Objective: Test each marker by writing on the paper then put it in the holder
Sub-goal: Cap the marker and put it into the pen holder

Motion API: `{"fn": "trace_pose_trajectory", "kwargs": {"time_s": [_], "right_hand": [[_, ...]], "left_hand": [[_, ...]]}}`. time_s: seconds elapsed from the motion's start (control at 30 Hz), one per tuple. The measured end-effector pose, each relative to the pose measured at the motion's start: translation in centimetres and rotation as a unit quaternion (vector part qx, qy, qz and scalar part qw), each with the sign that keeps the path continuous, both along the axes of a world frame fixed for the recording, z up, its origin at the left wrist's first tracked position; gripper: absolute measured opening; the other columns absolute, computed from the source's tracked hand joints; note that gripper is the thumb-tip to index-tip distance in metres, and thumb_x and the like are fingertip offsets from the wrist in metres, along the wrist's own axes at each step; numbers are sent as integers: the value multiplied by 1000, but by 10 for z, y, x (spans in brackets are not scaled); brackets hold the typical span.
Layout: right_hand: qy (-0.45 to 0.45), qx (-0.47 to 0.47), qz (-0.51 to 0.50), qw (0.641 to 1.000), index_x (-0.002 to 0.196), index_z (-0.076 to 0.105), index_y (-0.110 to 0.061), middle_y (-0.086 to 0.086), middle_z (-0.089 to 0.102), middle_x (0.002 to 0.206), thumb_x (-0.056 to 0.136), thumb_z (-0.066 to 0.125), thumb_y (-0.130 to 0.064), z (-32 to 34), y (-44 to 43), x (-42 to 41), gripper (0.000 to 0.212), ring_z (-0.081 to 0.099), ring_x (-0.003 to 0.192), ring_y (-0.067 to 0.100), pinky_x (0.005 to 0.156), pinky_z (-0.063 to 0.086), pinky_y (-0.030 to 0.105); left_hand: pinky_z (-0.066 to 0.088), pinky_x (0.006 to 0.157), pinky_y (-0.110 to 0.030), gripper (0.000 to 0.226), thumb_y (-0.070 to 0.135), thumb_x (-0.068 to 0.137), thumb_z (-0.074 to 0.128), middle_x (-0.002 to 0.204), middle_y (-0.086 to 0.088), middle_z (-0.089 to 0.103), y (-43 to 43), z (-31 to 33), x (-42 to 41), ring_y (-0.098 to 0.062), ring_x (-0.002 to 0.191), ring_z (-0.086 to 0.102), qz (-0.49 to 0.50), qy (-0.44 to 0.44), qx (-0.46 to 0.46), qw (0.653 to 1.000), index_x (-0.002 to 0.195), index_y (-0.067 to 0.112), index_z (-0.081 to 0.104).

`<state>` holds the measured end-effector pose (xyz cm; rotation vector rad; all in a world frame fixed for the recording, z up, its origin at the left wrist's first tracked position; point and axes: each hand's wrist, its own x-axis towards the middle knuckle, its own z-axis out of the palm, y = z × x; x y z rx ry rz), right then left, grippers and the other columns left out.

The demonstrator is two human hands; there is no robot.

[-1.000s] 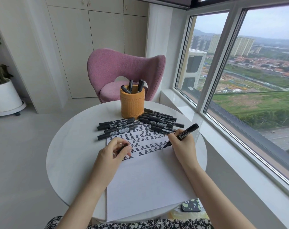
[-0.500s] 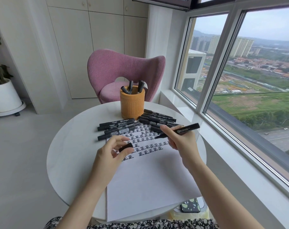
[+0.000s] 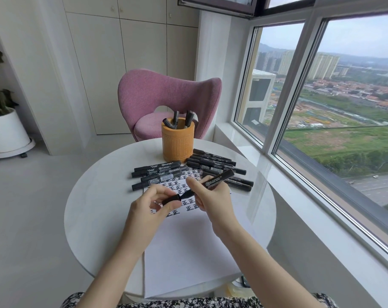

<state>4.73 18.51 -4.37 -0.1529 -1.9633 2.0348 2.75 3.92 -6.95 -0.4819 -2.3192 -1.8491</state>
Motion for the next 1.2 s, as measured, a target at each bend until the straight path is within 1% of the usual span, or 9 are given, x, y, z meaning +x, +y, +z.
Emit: {"fn": "trace_pose_trajectory", "kwargs": {"time_s": [0.27, 0.53, 0.63, 0.73, 0.83, 0.93, 1.03, 1.1, 1.2], "right_hand": [[-12, -18, -16, 1000, 54, 31, -17, -3, 25, 49, 84, 60, -6, -7, -20, -2, 43, 20, 48, 14, 44, 22, 23], [-34, -50, -6, 998, 55, 31, -18, -3, 24, 48, 84, 61, -5, -6, -27, -4, 44, 20, 45, 13, 41, 22, 19], [-52, -56, 20, 997, 54, 33, -18, -5, 25, 46, 85, 69, -16, -2, -24, -4, 48, 22, 40, 10, 39, 23, 17], [-91, -33, 54, 994, 55, 32, -18, -4, 26, 45, 83, 72, -38, 4, -19, -3, 52, 24, 40, 12, 40, 22, 18], [-137, 39, 88, 986, 62, 54, -6, -4, 35, 42, 82, 66, -55, 11, -12, 0, 53, 31, 39, 11, 42, 26, 18], [-48, 196, 29, 979, 67, 61, -2, -10, 39, 37, 87, 66, -43, 14, -1, 0, 45, 33, 38, 5, 48, 27, 21], [87, 381, -33, 920, 88, 61, -14, -12, 41, 54, 86, 69, -30, 16, 8, -4, 17, 39, 49, 5, 50, 27, 21], [129, 482, -15, 866, 104, 62, -18, -15, 45, 78, 85, 71, -26, 16, 10, -8, 23, 48, 64, -1, 56, 38, 22], [167, 547, -21, 820, 101, 66, -14, -3, 53, 97, 83, 72, -21, 13, 10, -18, 20, 53, 73, 13, 57, 45, 32]], "left_hand": [[46, 59, -11, 20, 3, 67, 80, 71, 2, 72, 0, 2, 3, -5, 59, 62, 1, -1, 30, 1000, 72, 11, 62], [41, 57, -8, 19, 2, 68, 79, 60, 14, 66, 0, 3, 7, -2, 54, 56, 27, 22, 35, 999, 69, 13, 64], [46, 63, -14, 19, 6, 71, 78, 68, 11, 69, 0, 2, 5, -3, 61, 60, 28, 17, 32, 999, 73, 18, 63], [47, 70, -15, 18, 10, 75, 75, 80, 13, 71, -1, 2, 2, -9, 73, 64, 29, 33, 27, 999, 83, 22, 64], [48, 71, -20, 12, 15, 79, 72, 82, 12, 71, -1, 3, 1, -14, 78, 64, 41, 30, 33, 998, 87, 21, 66], [51, 74, -22, 8, 16, 82, 70, 82, 8, 72, -4, 5, -2, -13, 81, 67, 57, 35, 38, 997, 87, 21, 68], [49, 69, -14, 3, 18, 84, 67, 77, 10, 71, -5, 10, -6, -9, 76, 67, 71, 41, 27, 996, 86, 19, 68], [49, 69, -16, 3, 22, 84, 66, 76, 10, 70, -2, 14, -8, -9, 75, 67, 74, 47, 20, 996, 85, 20, 68], [50, 72, -22, 1, 25, 84, 66, 77, 9, 70, 2, 21, -11, -11, 76, 67, 72, 51, 29, 996, 84, 24, 67]]}}
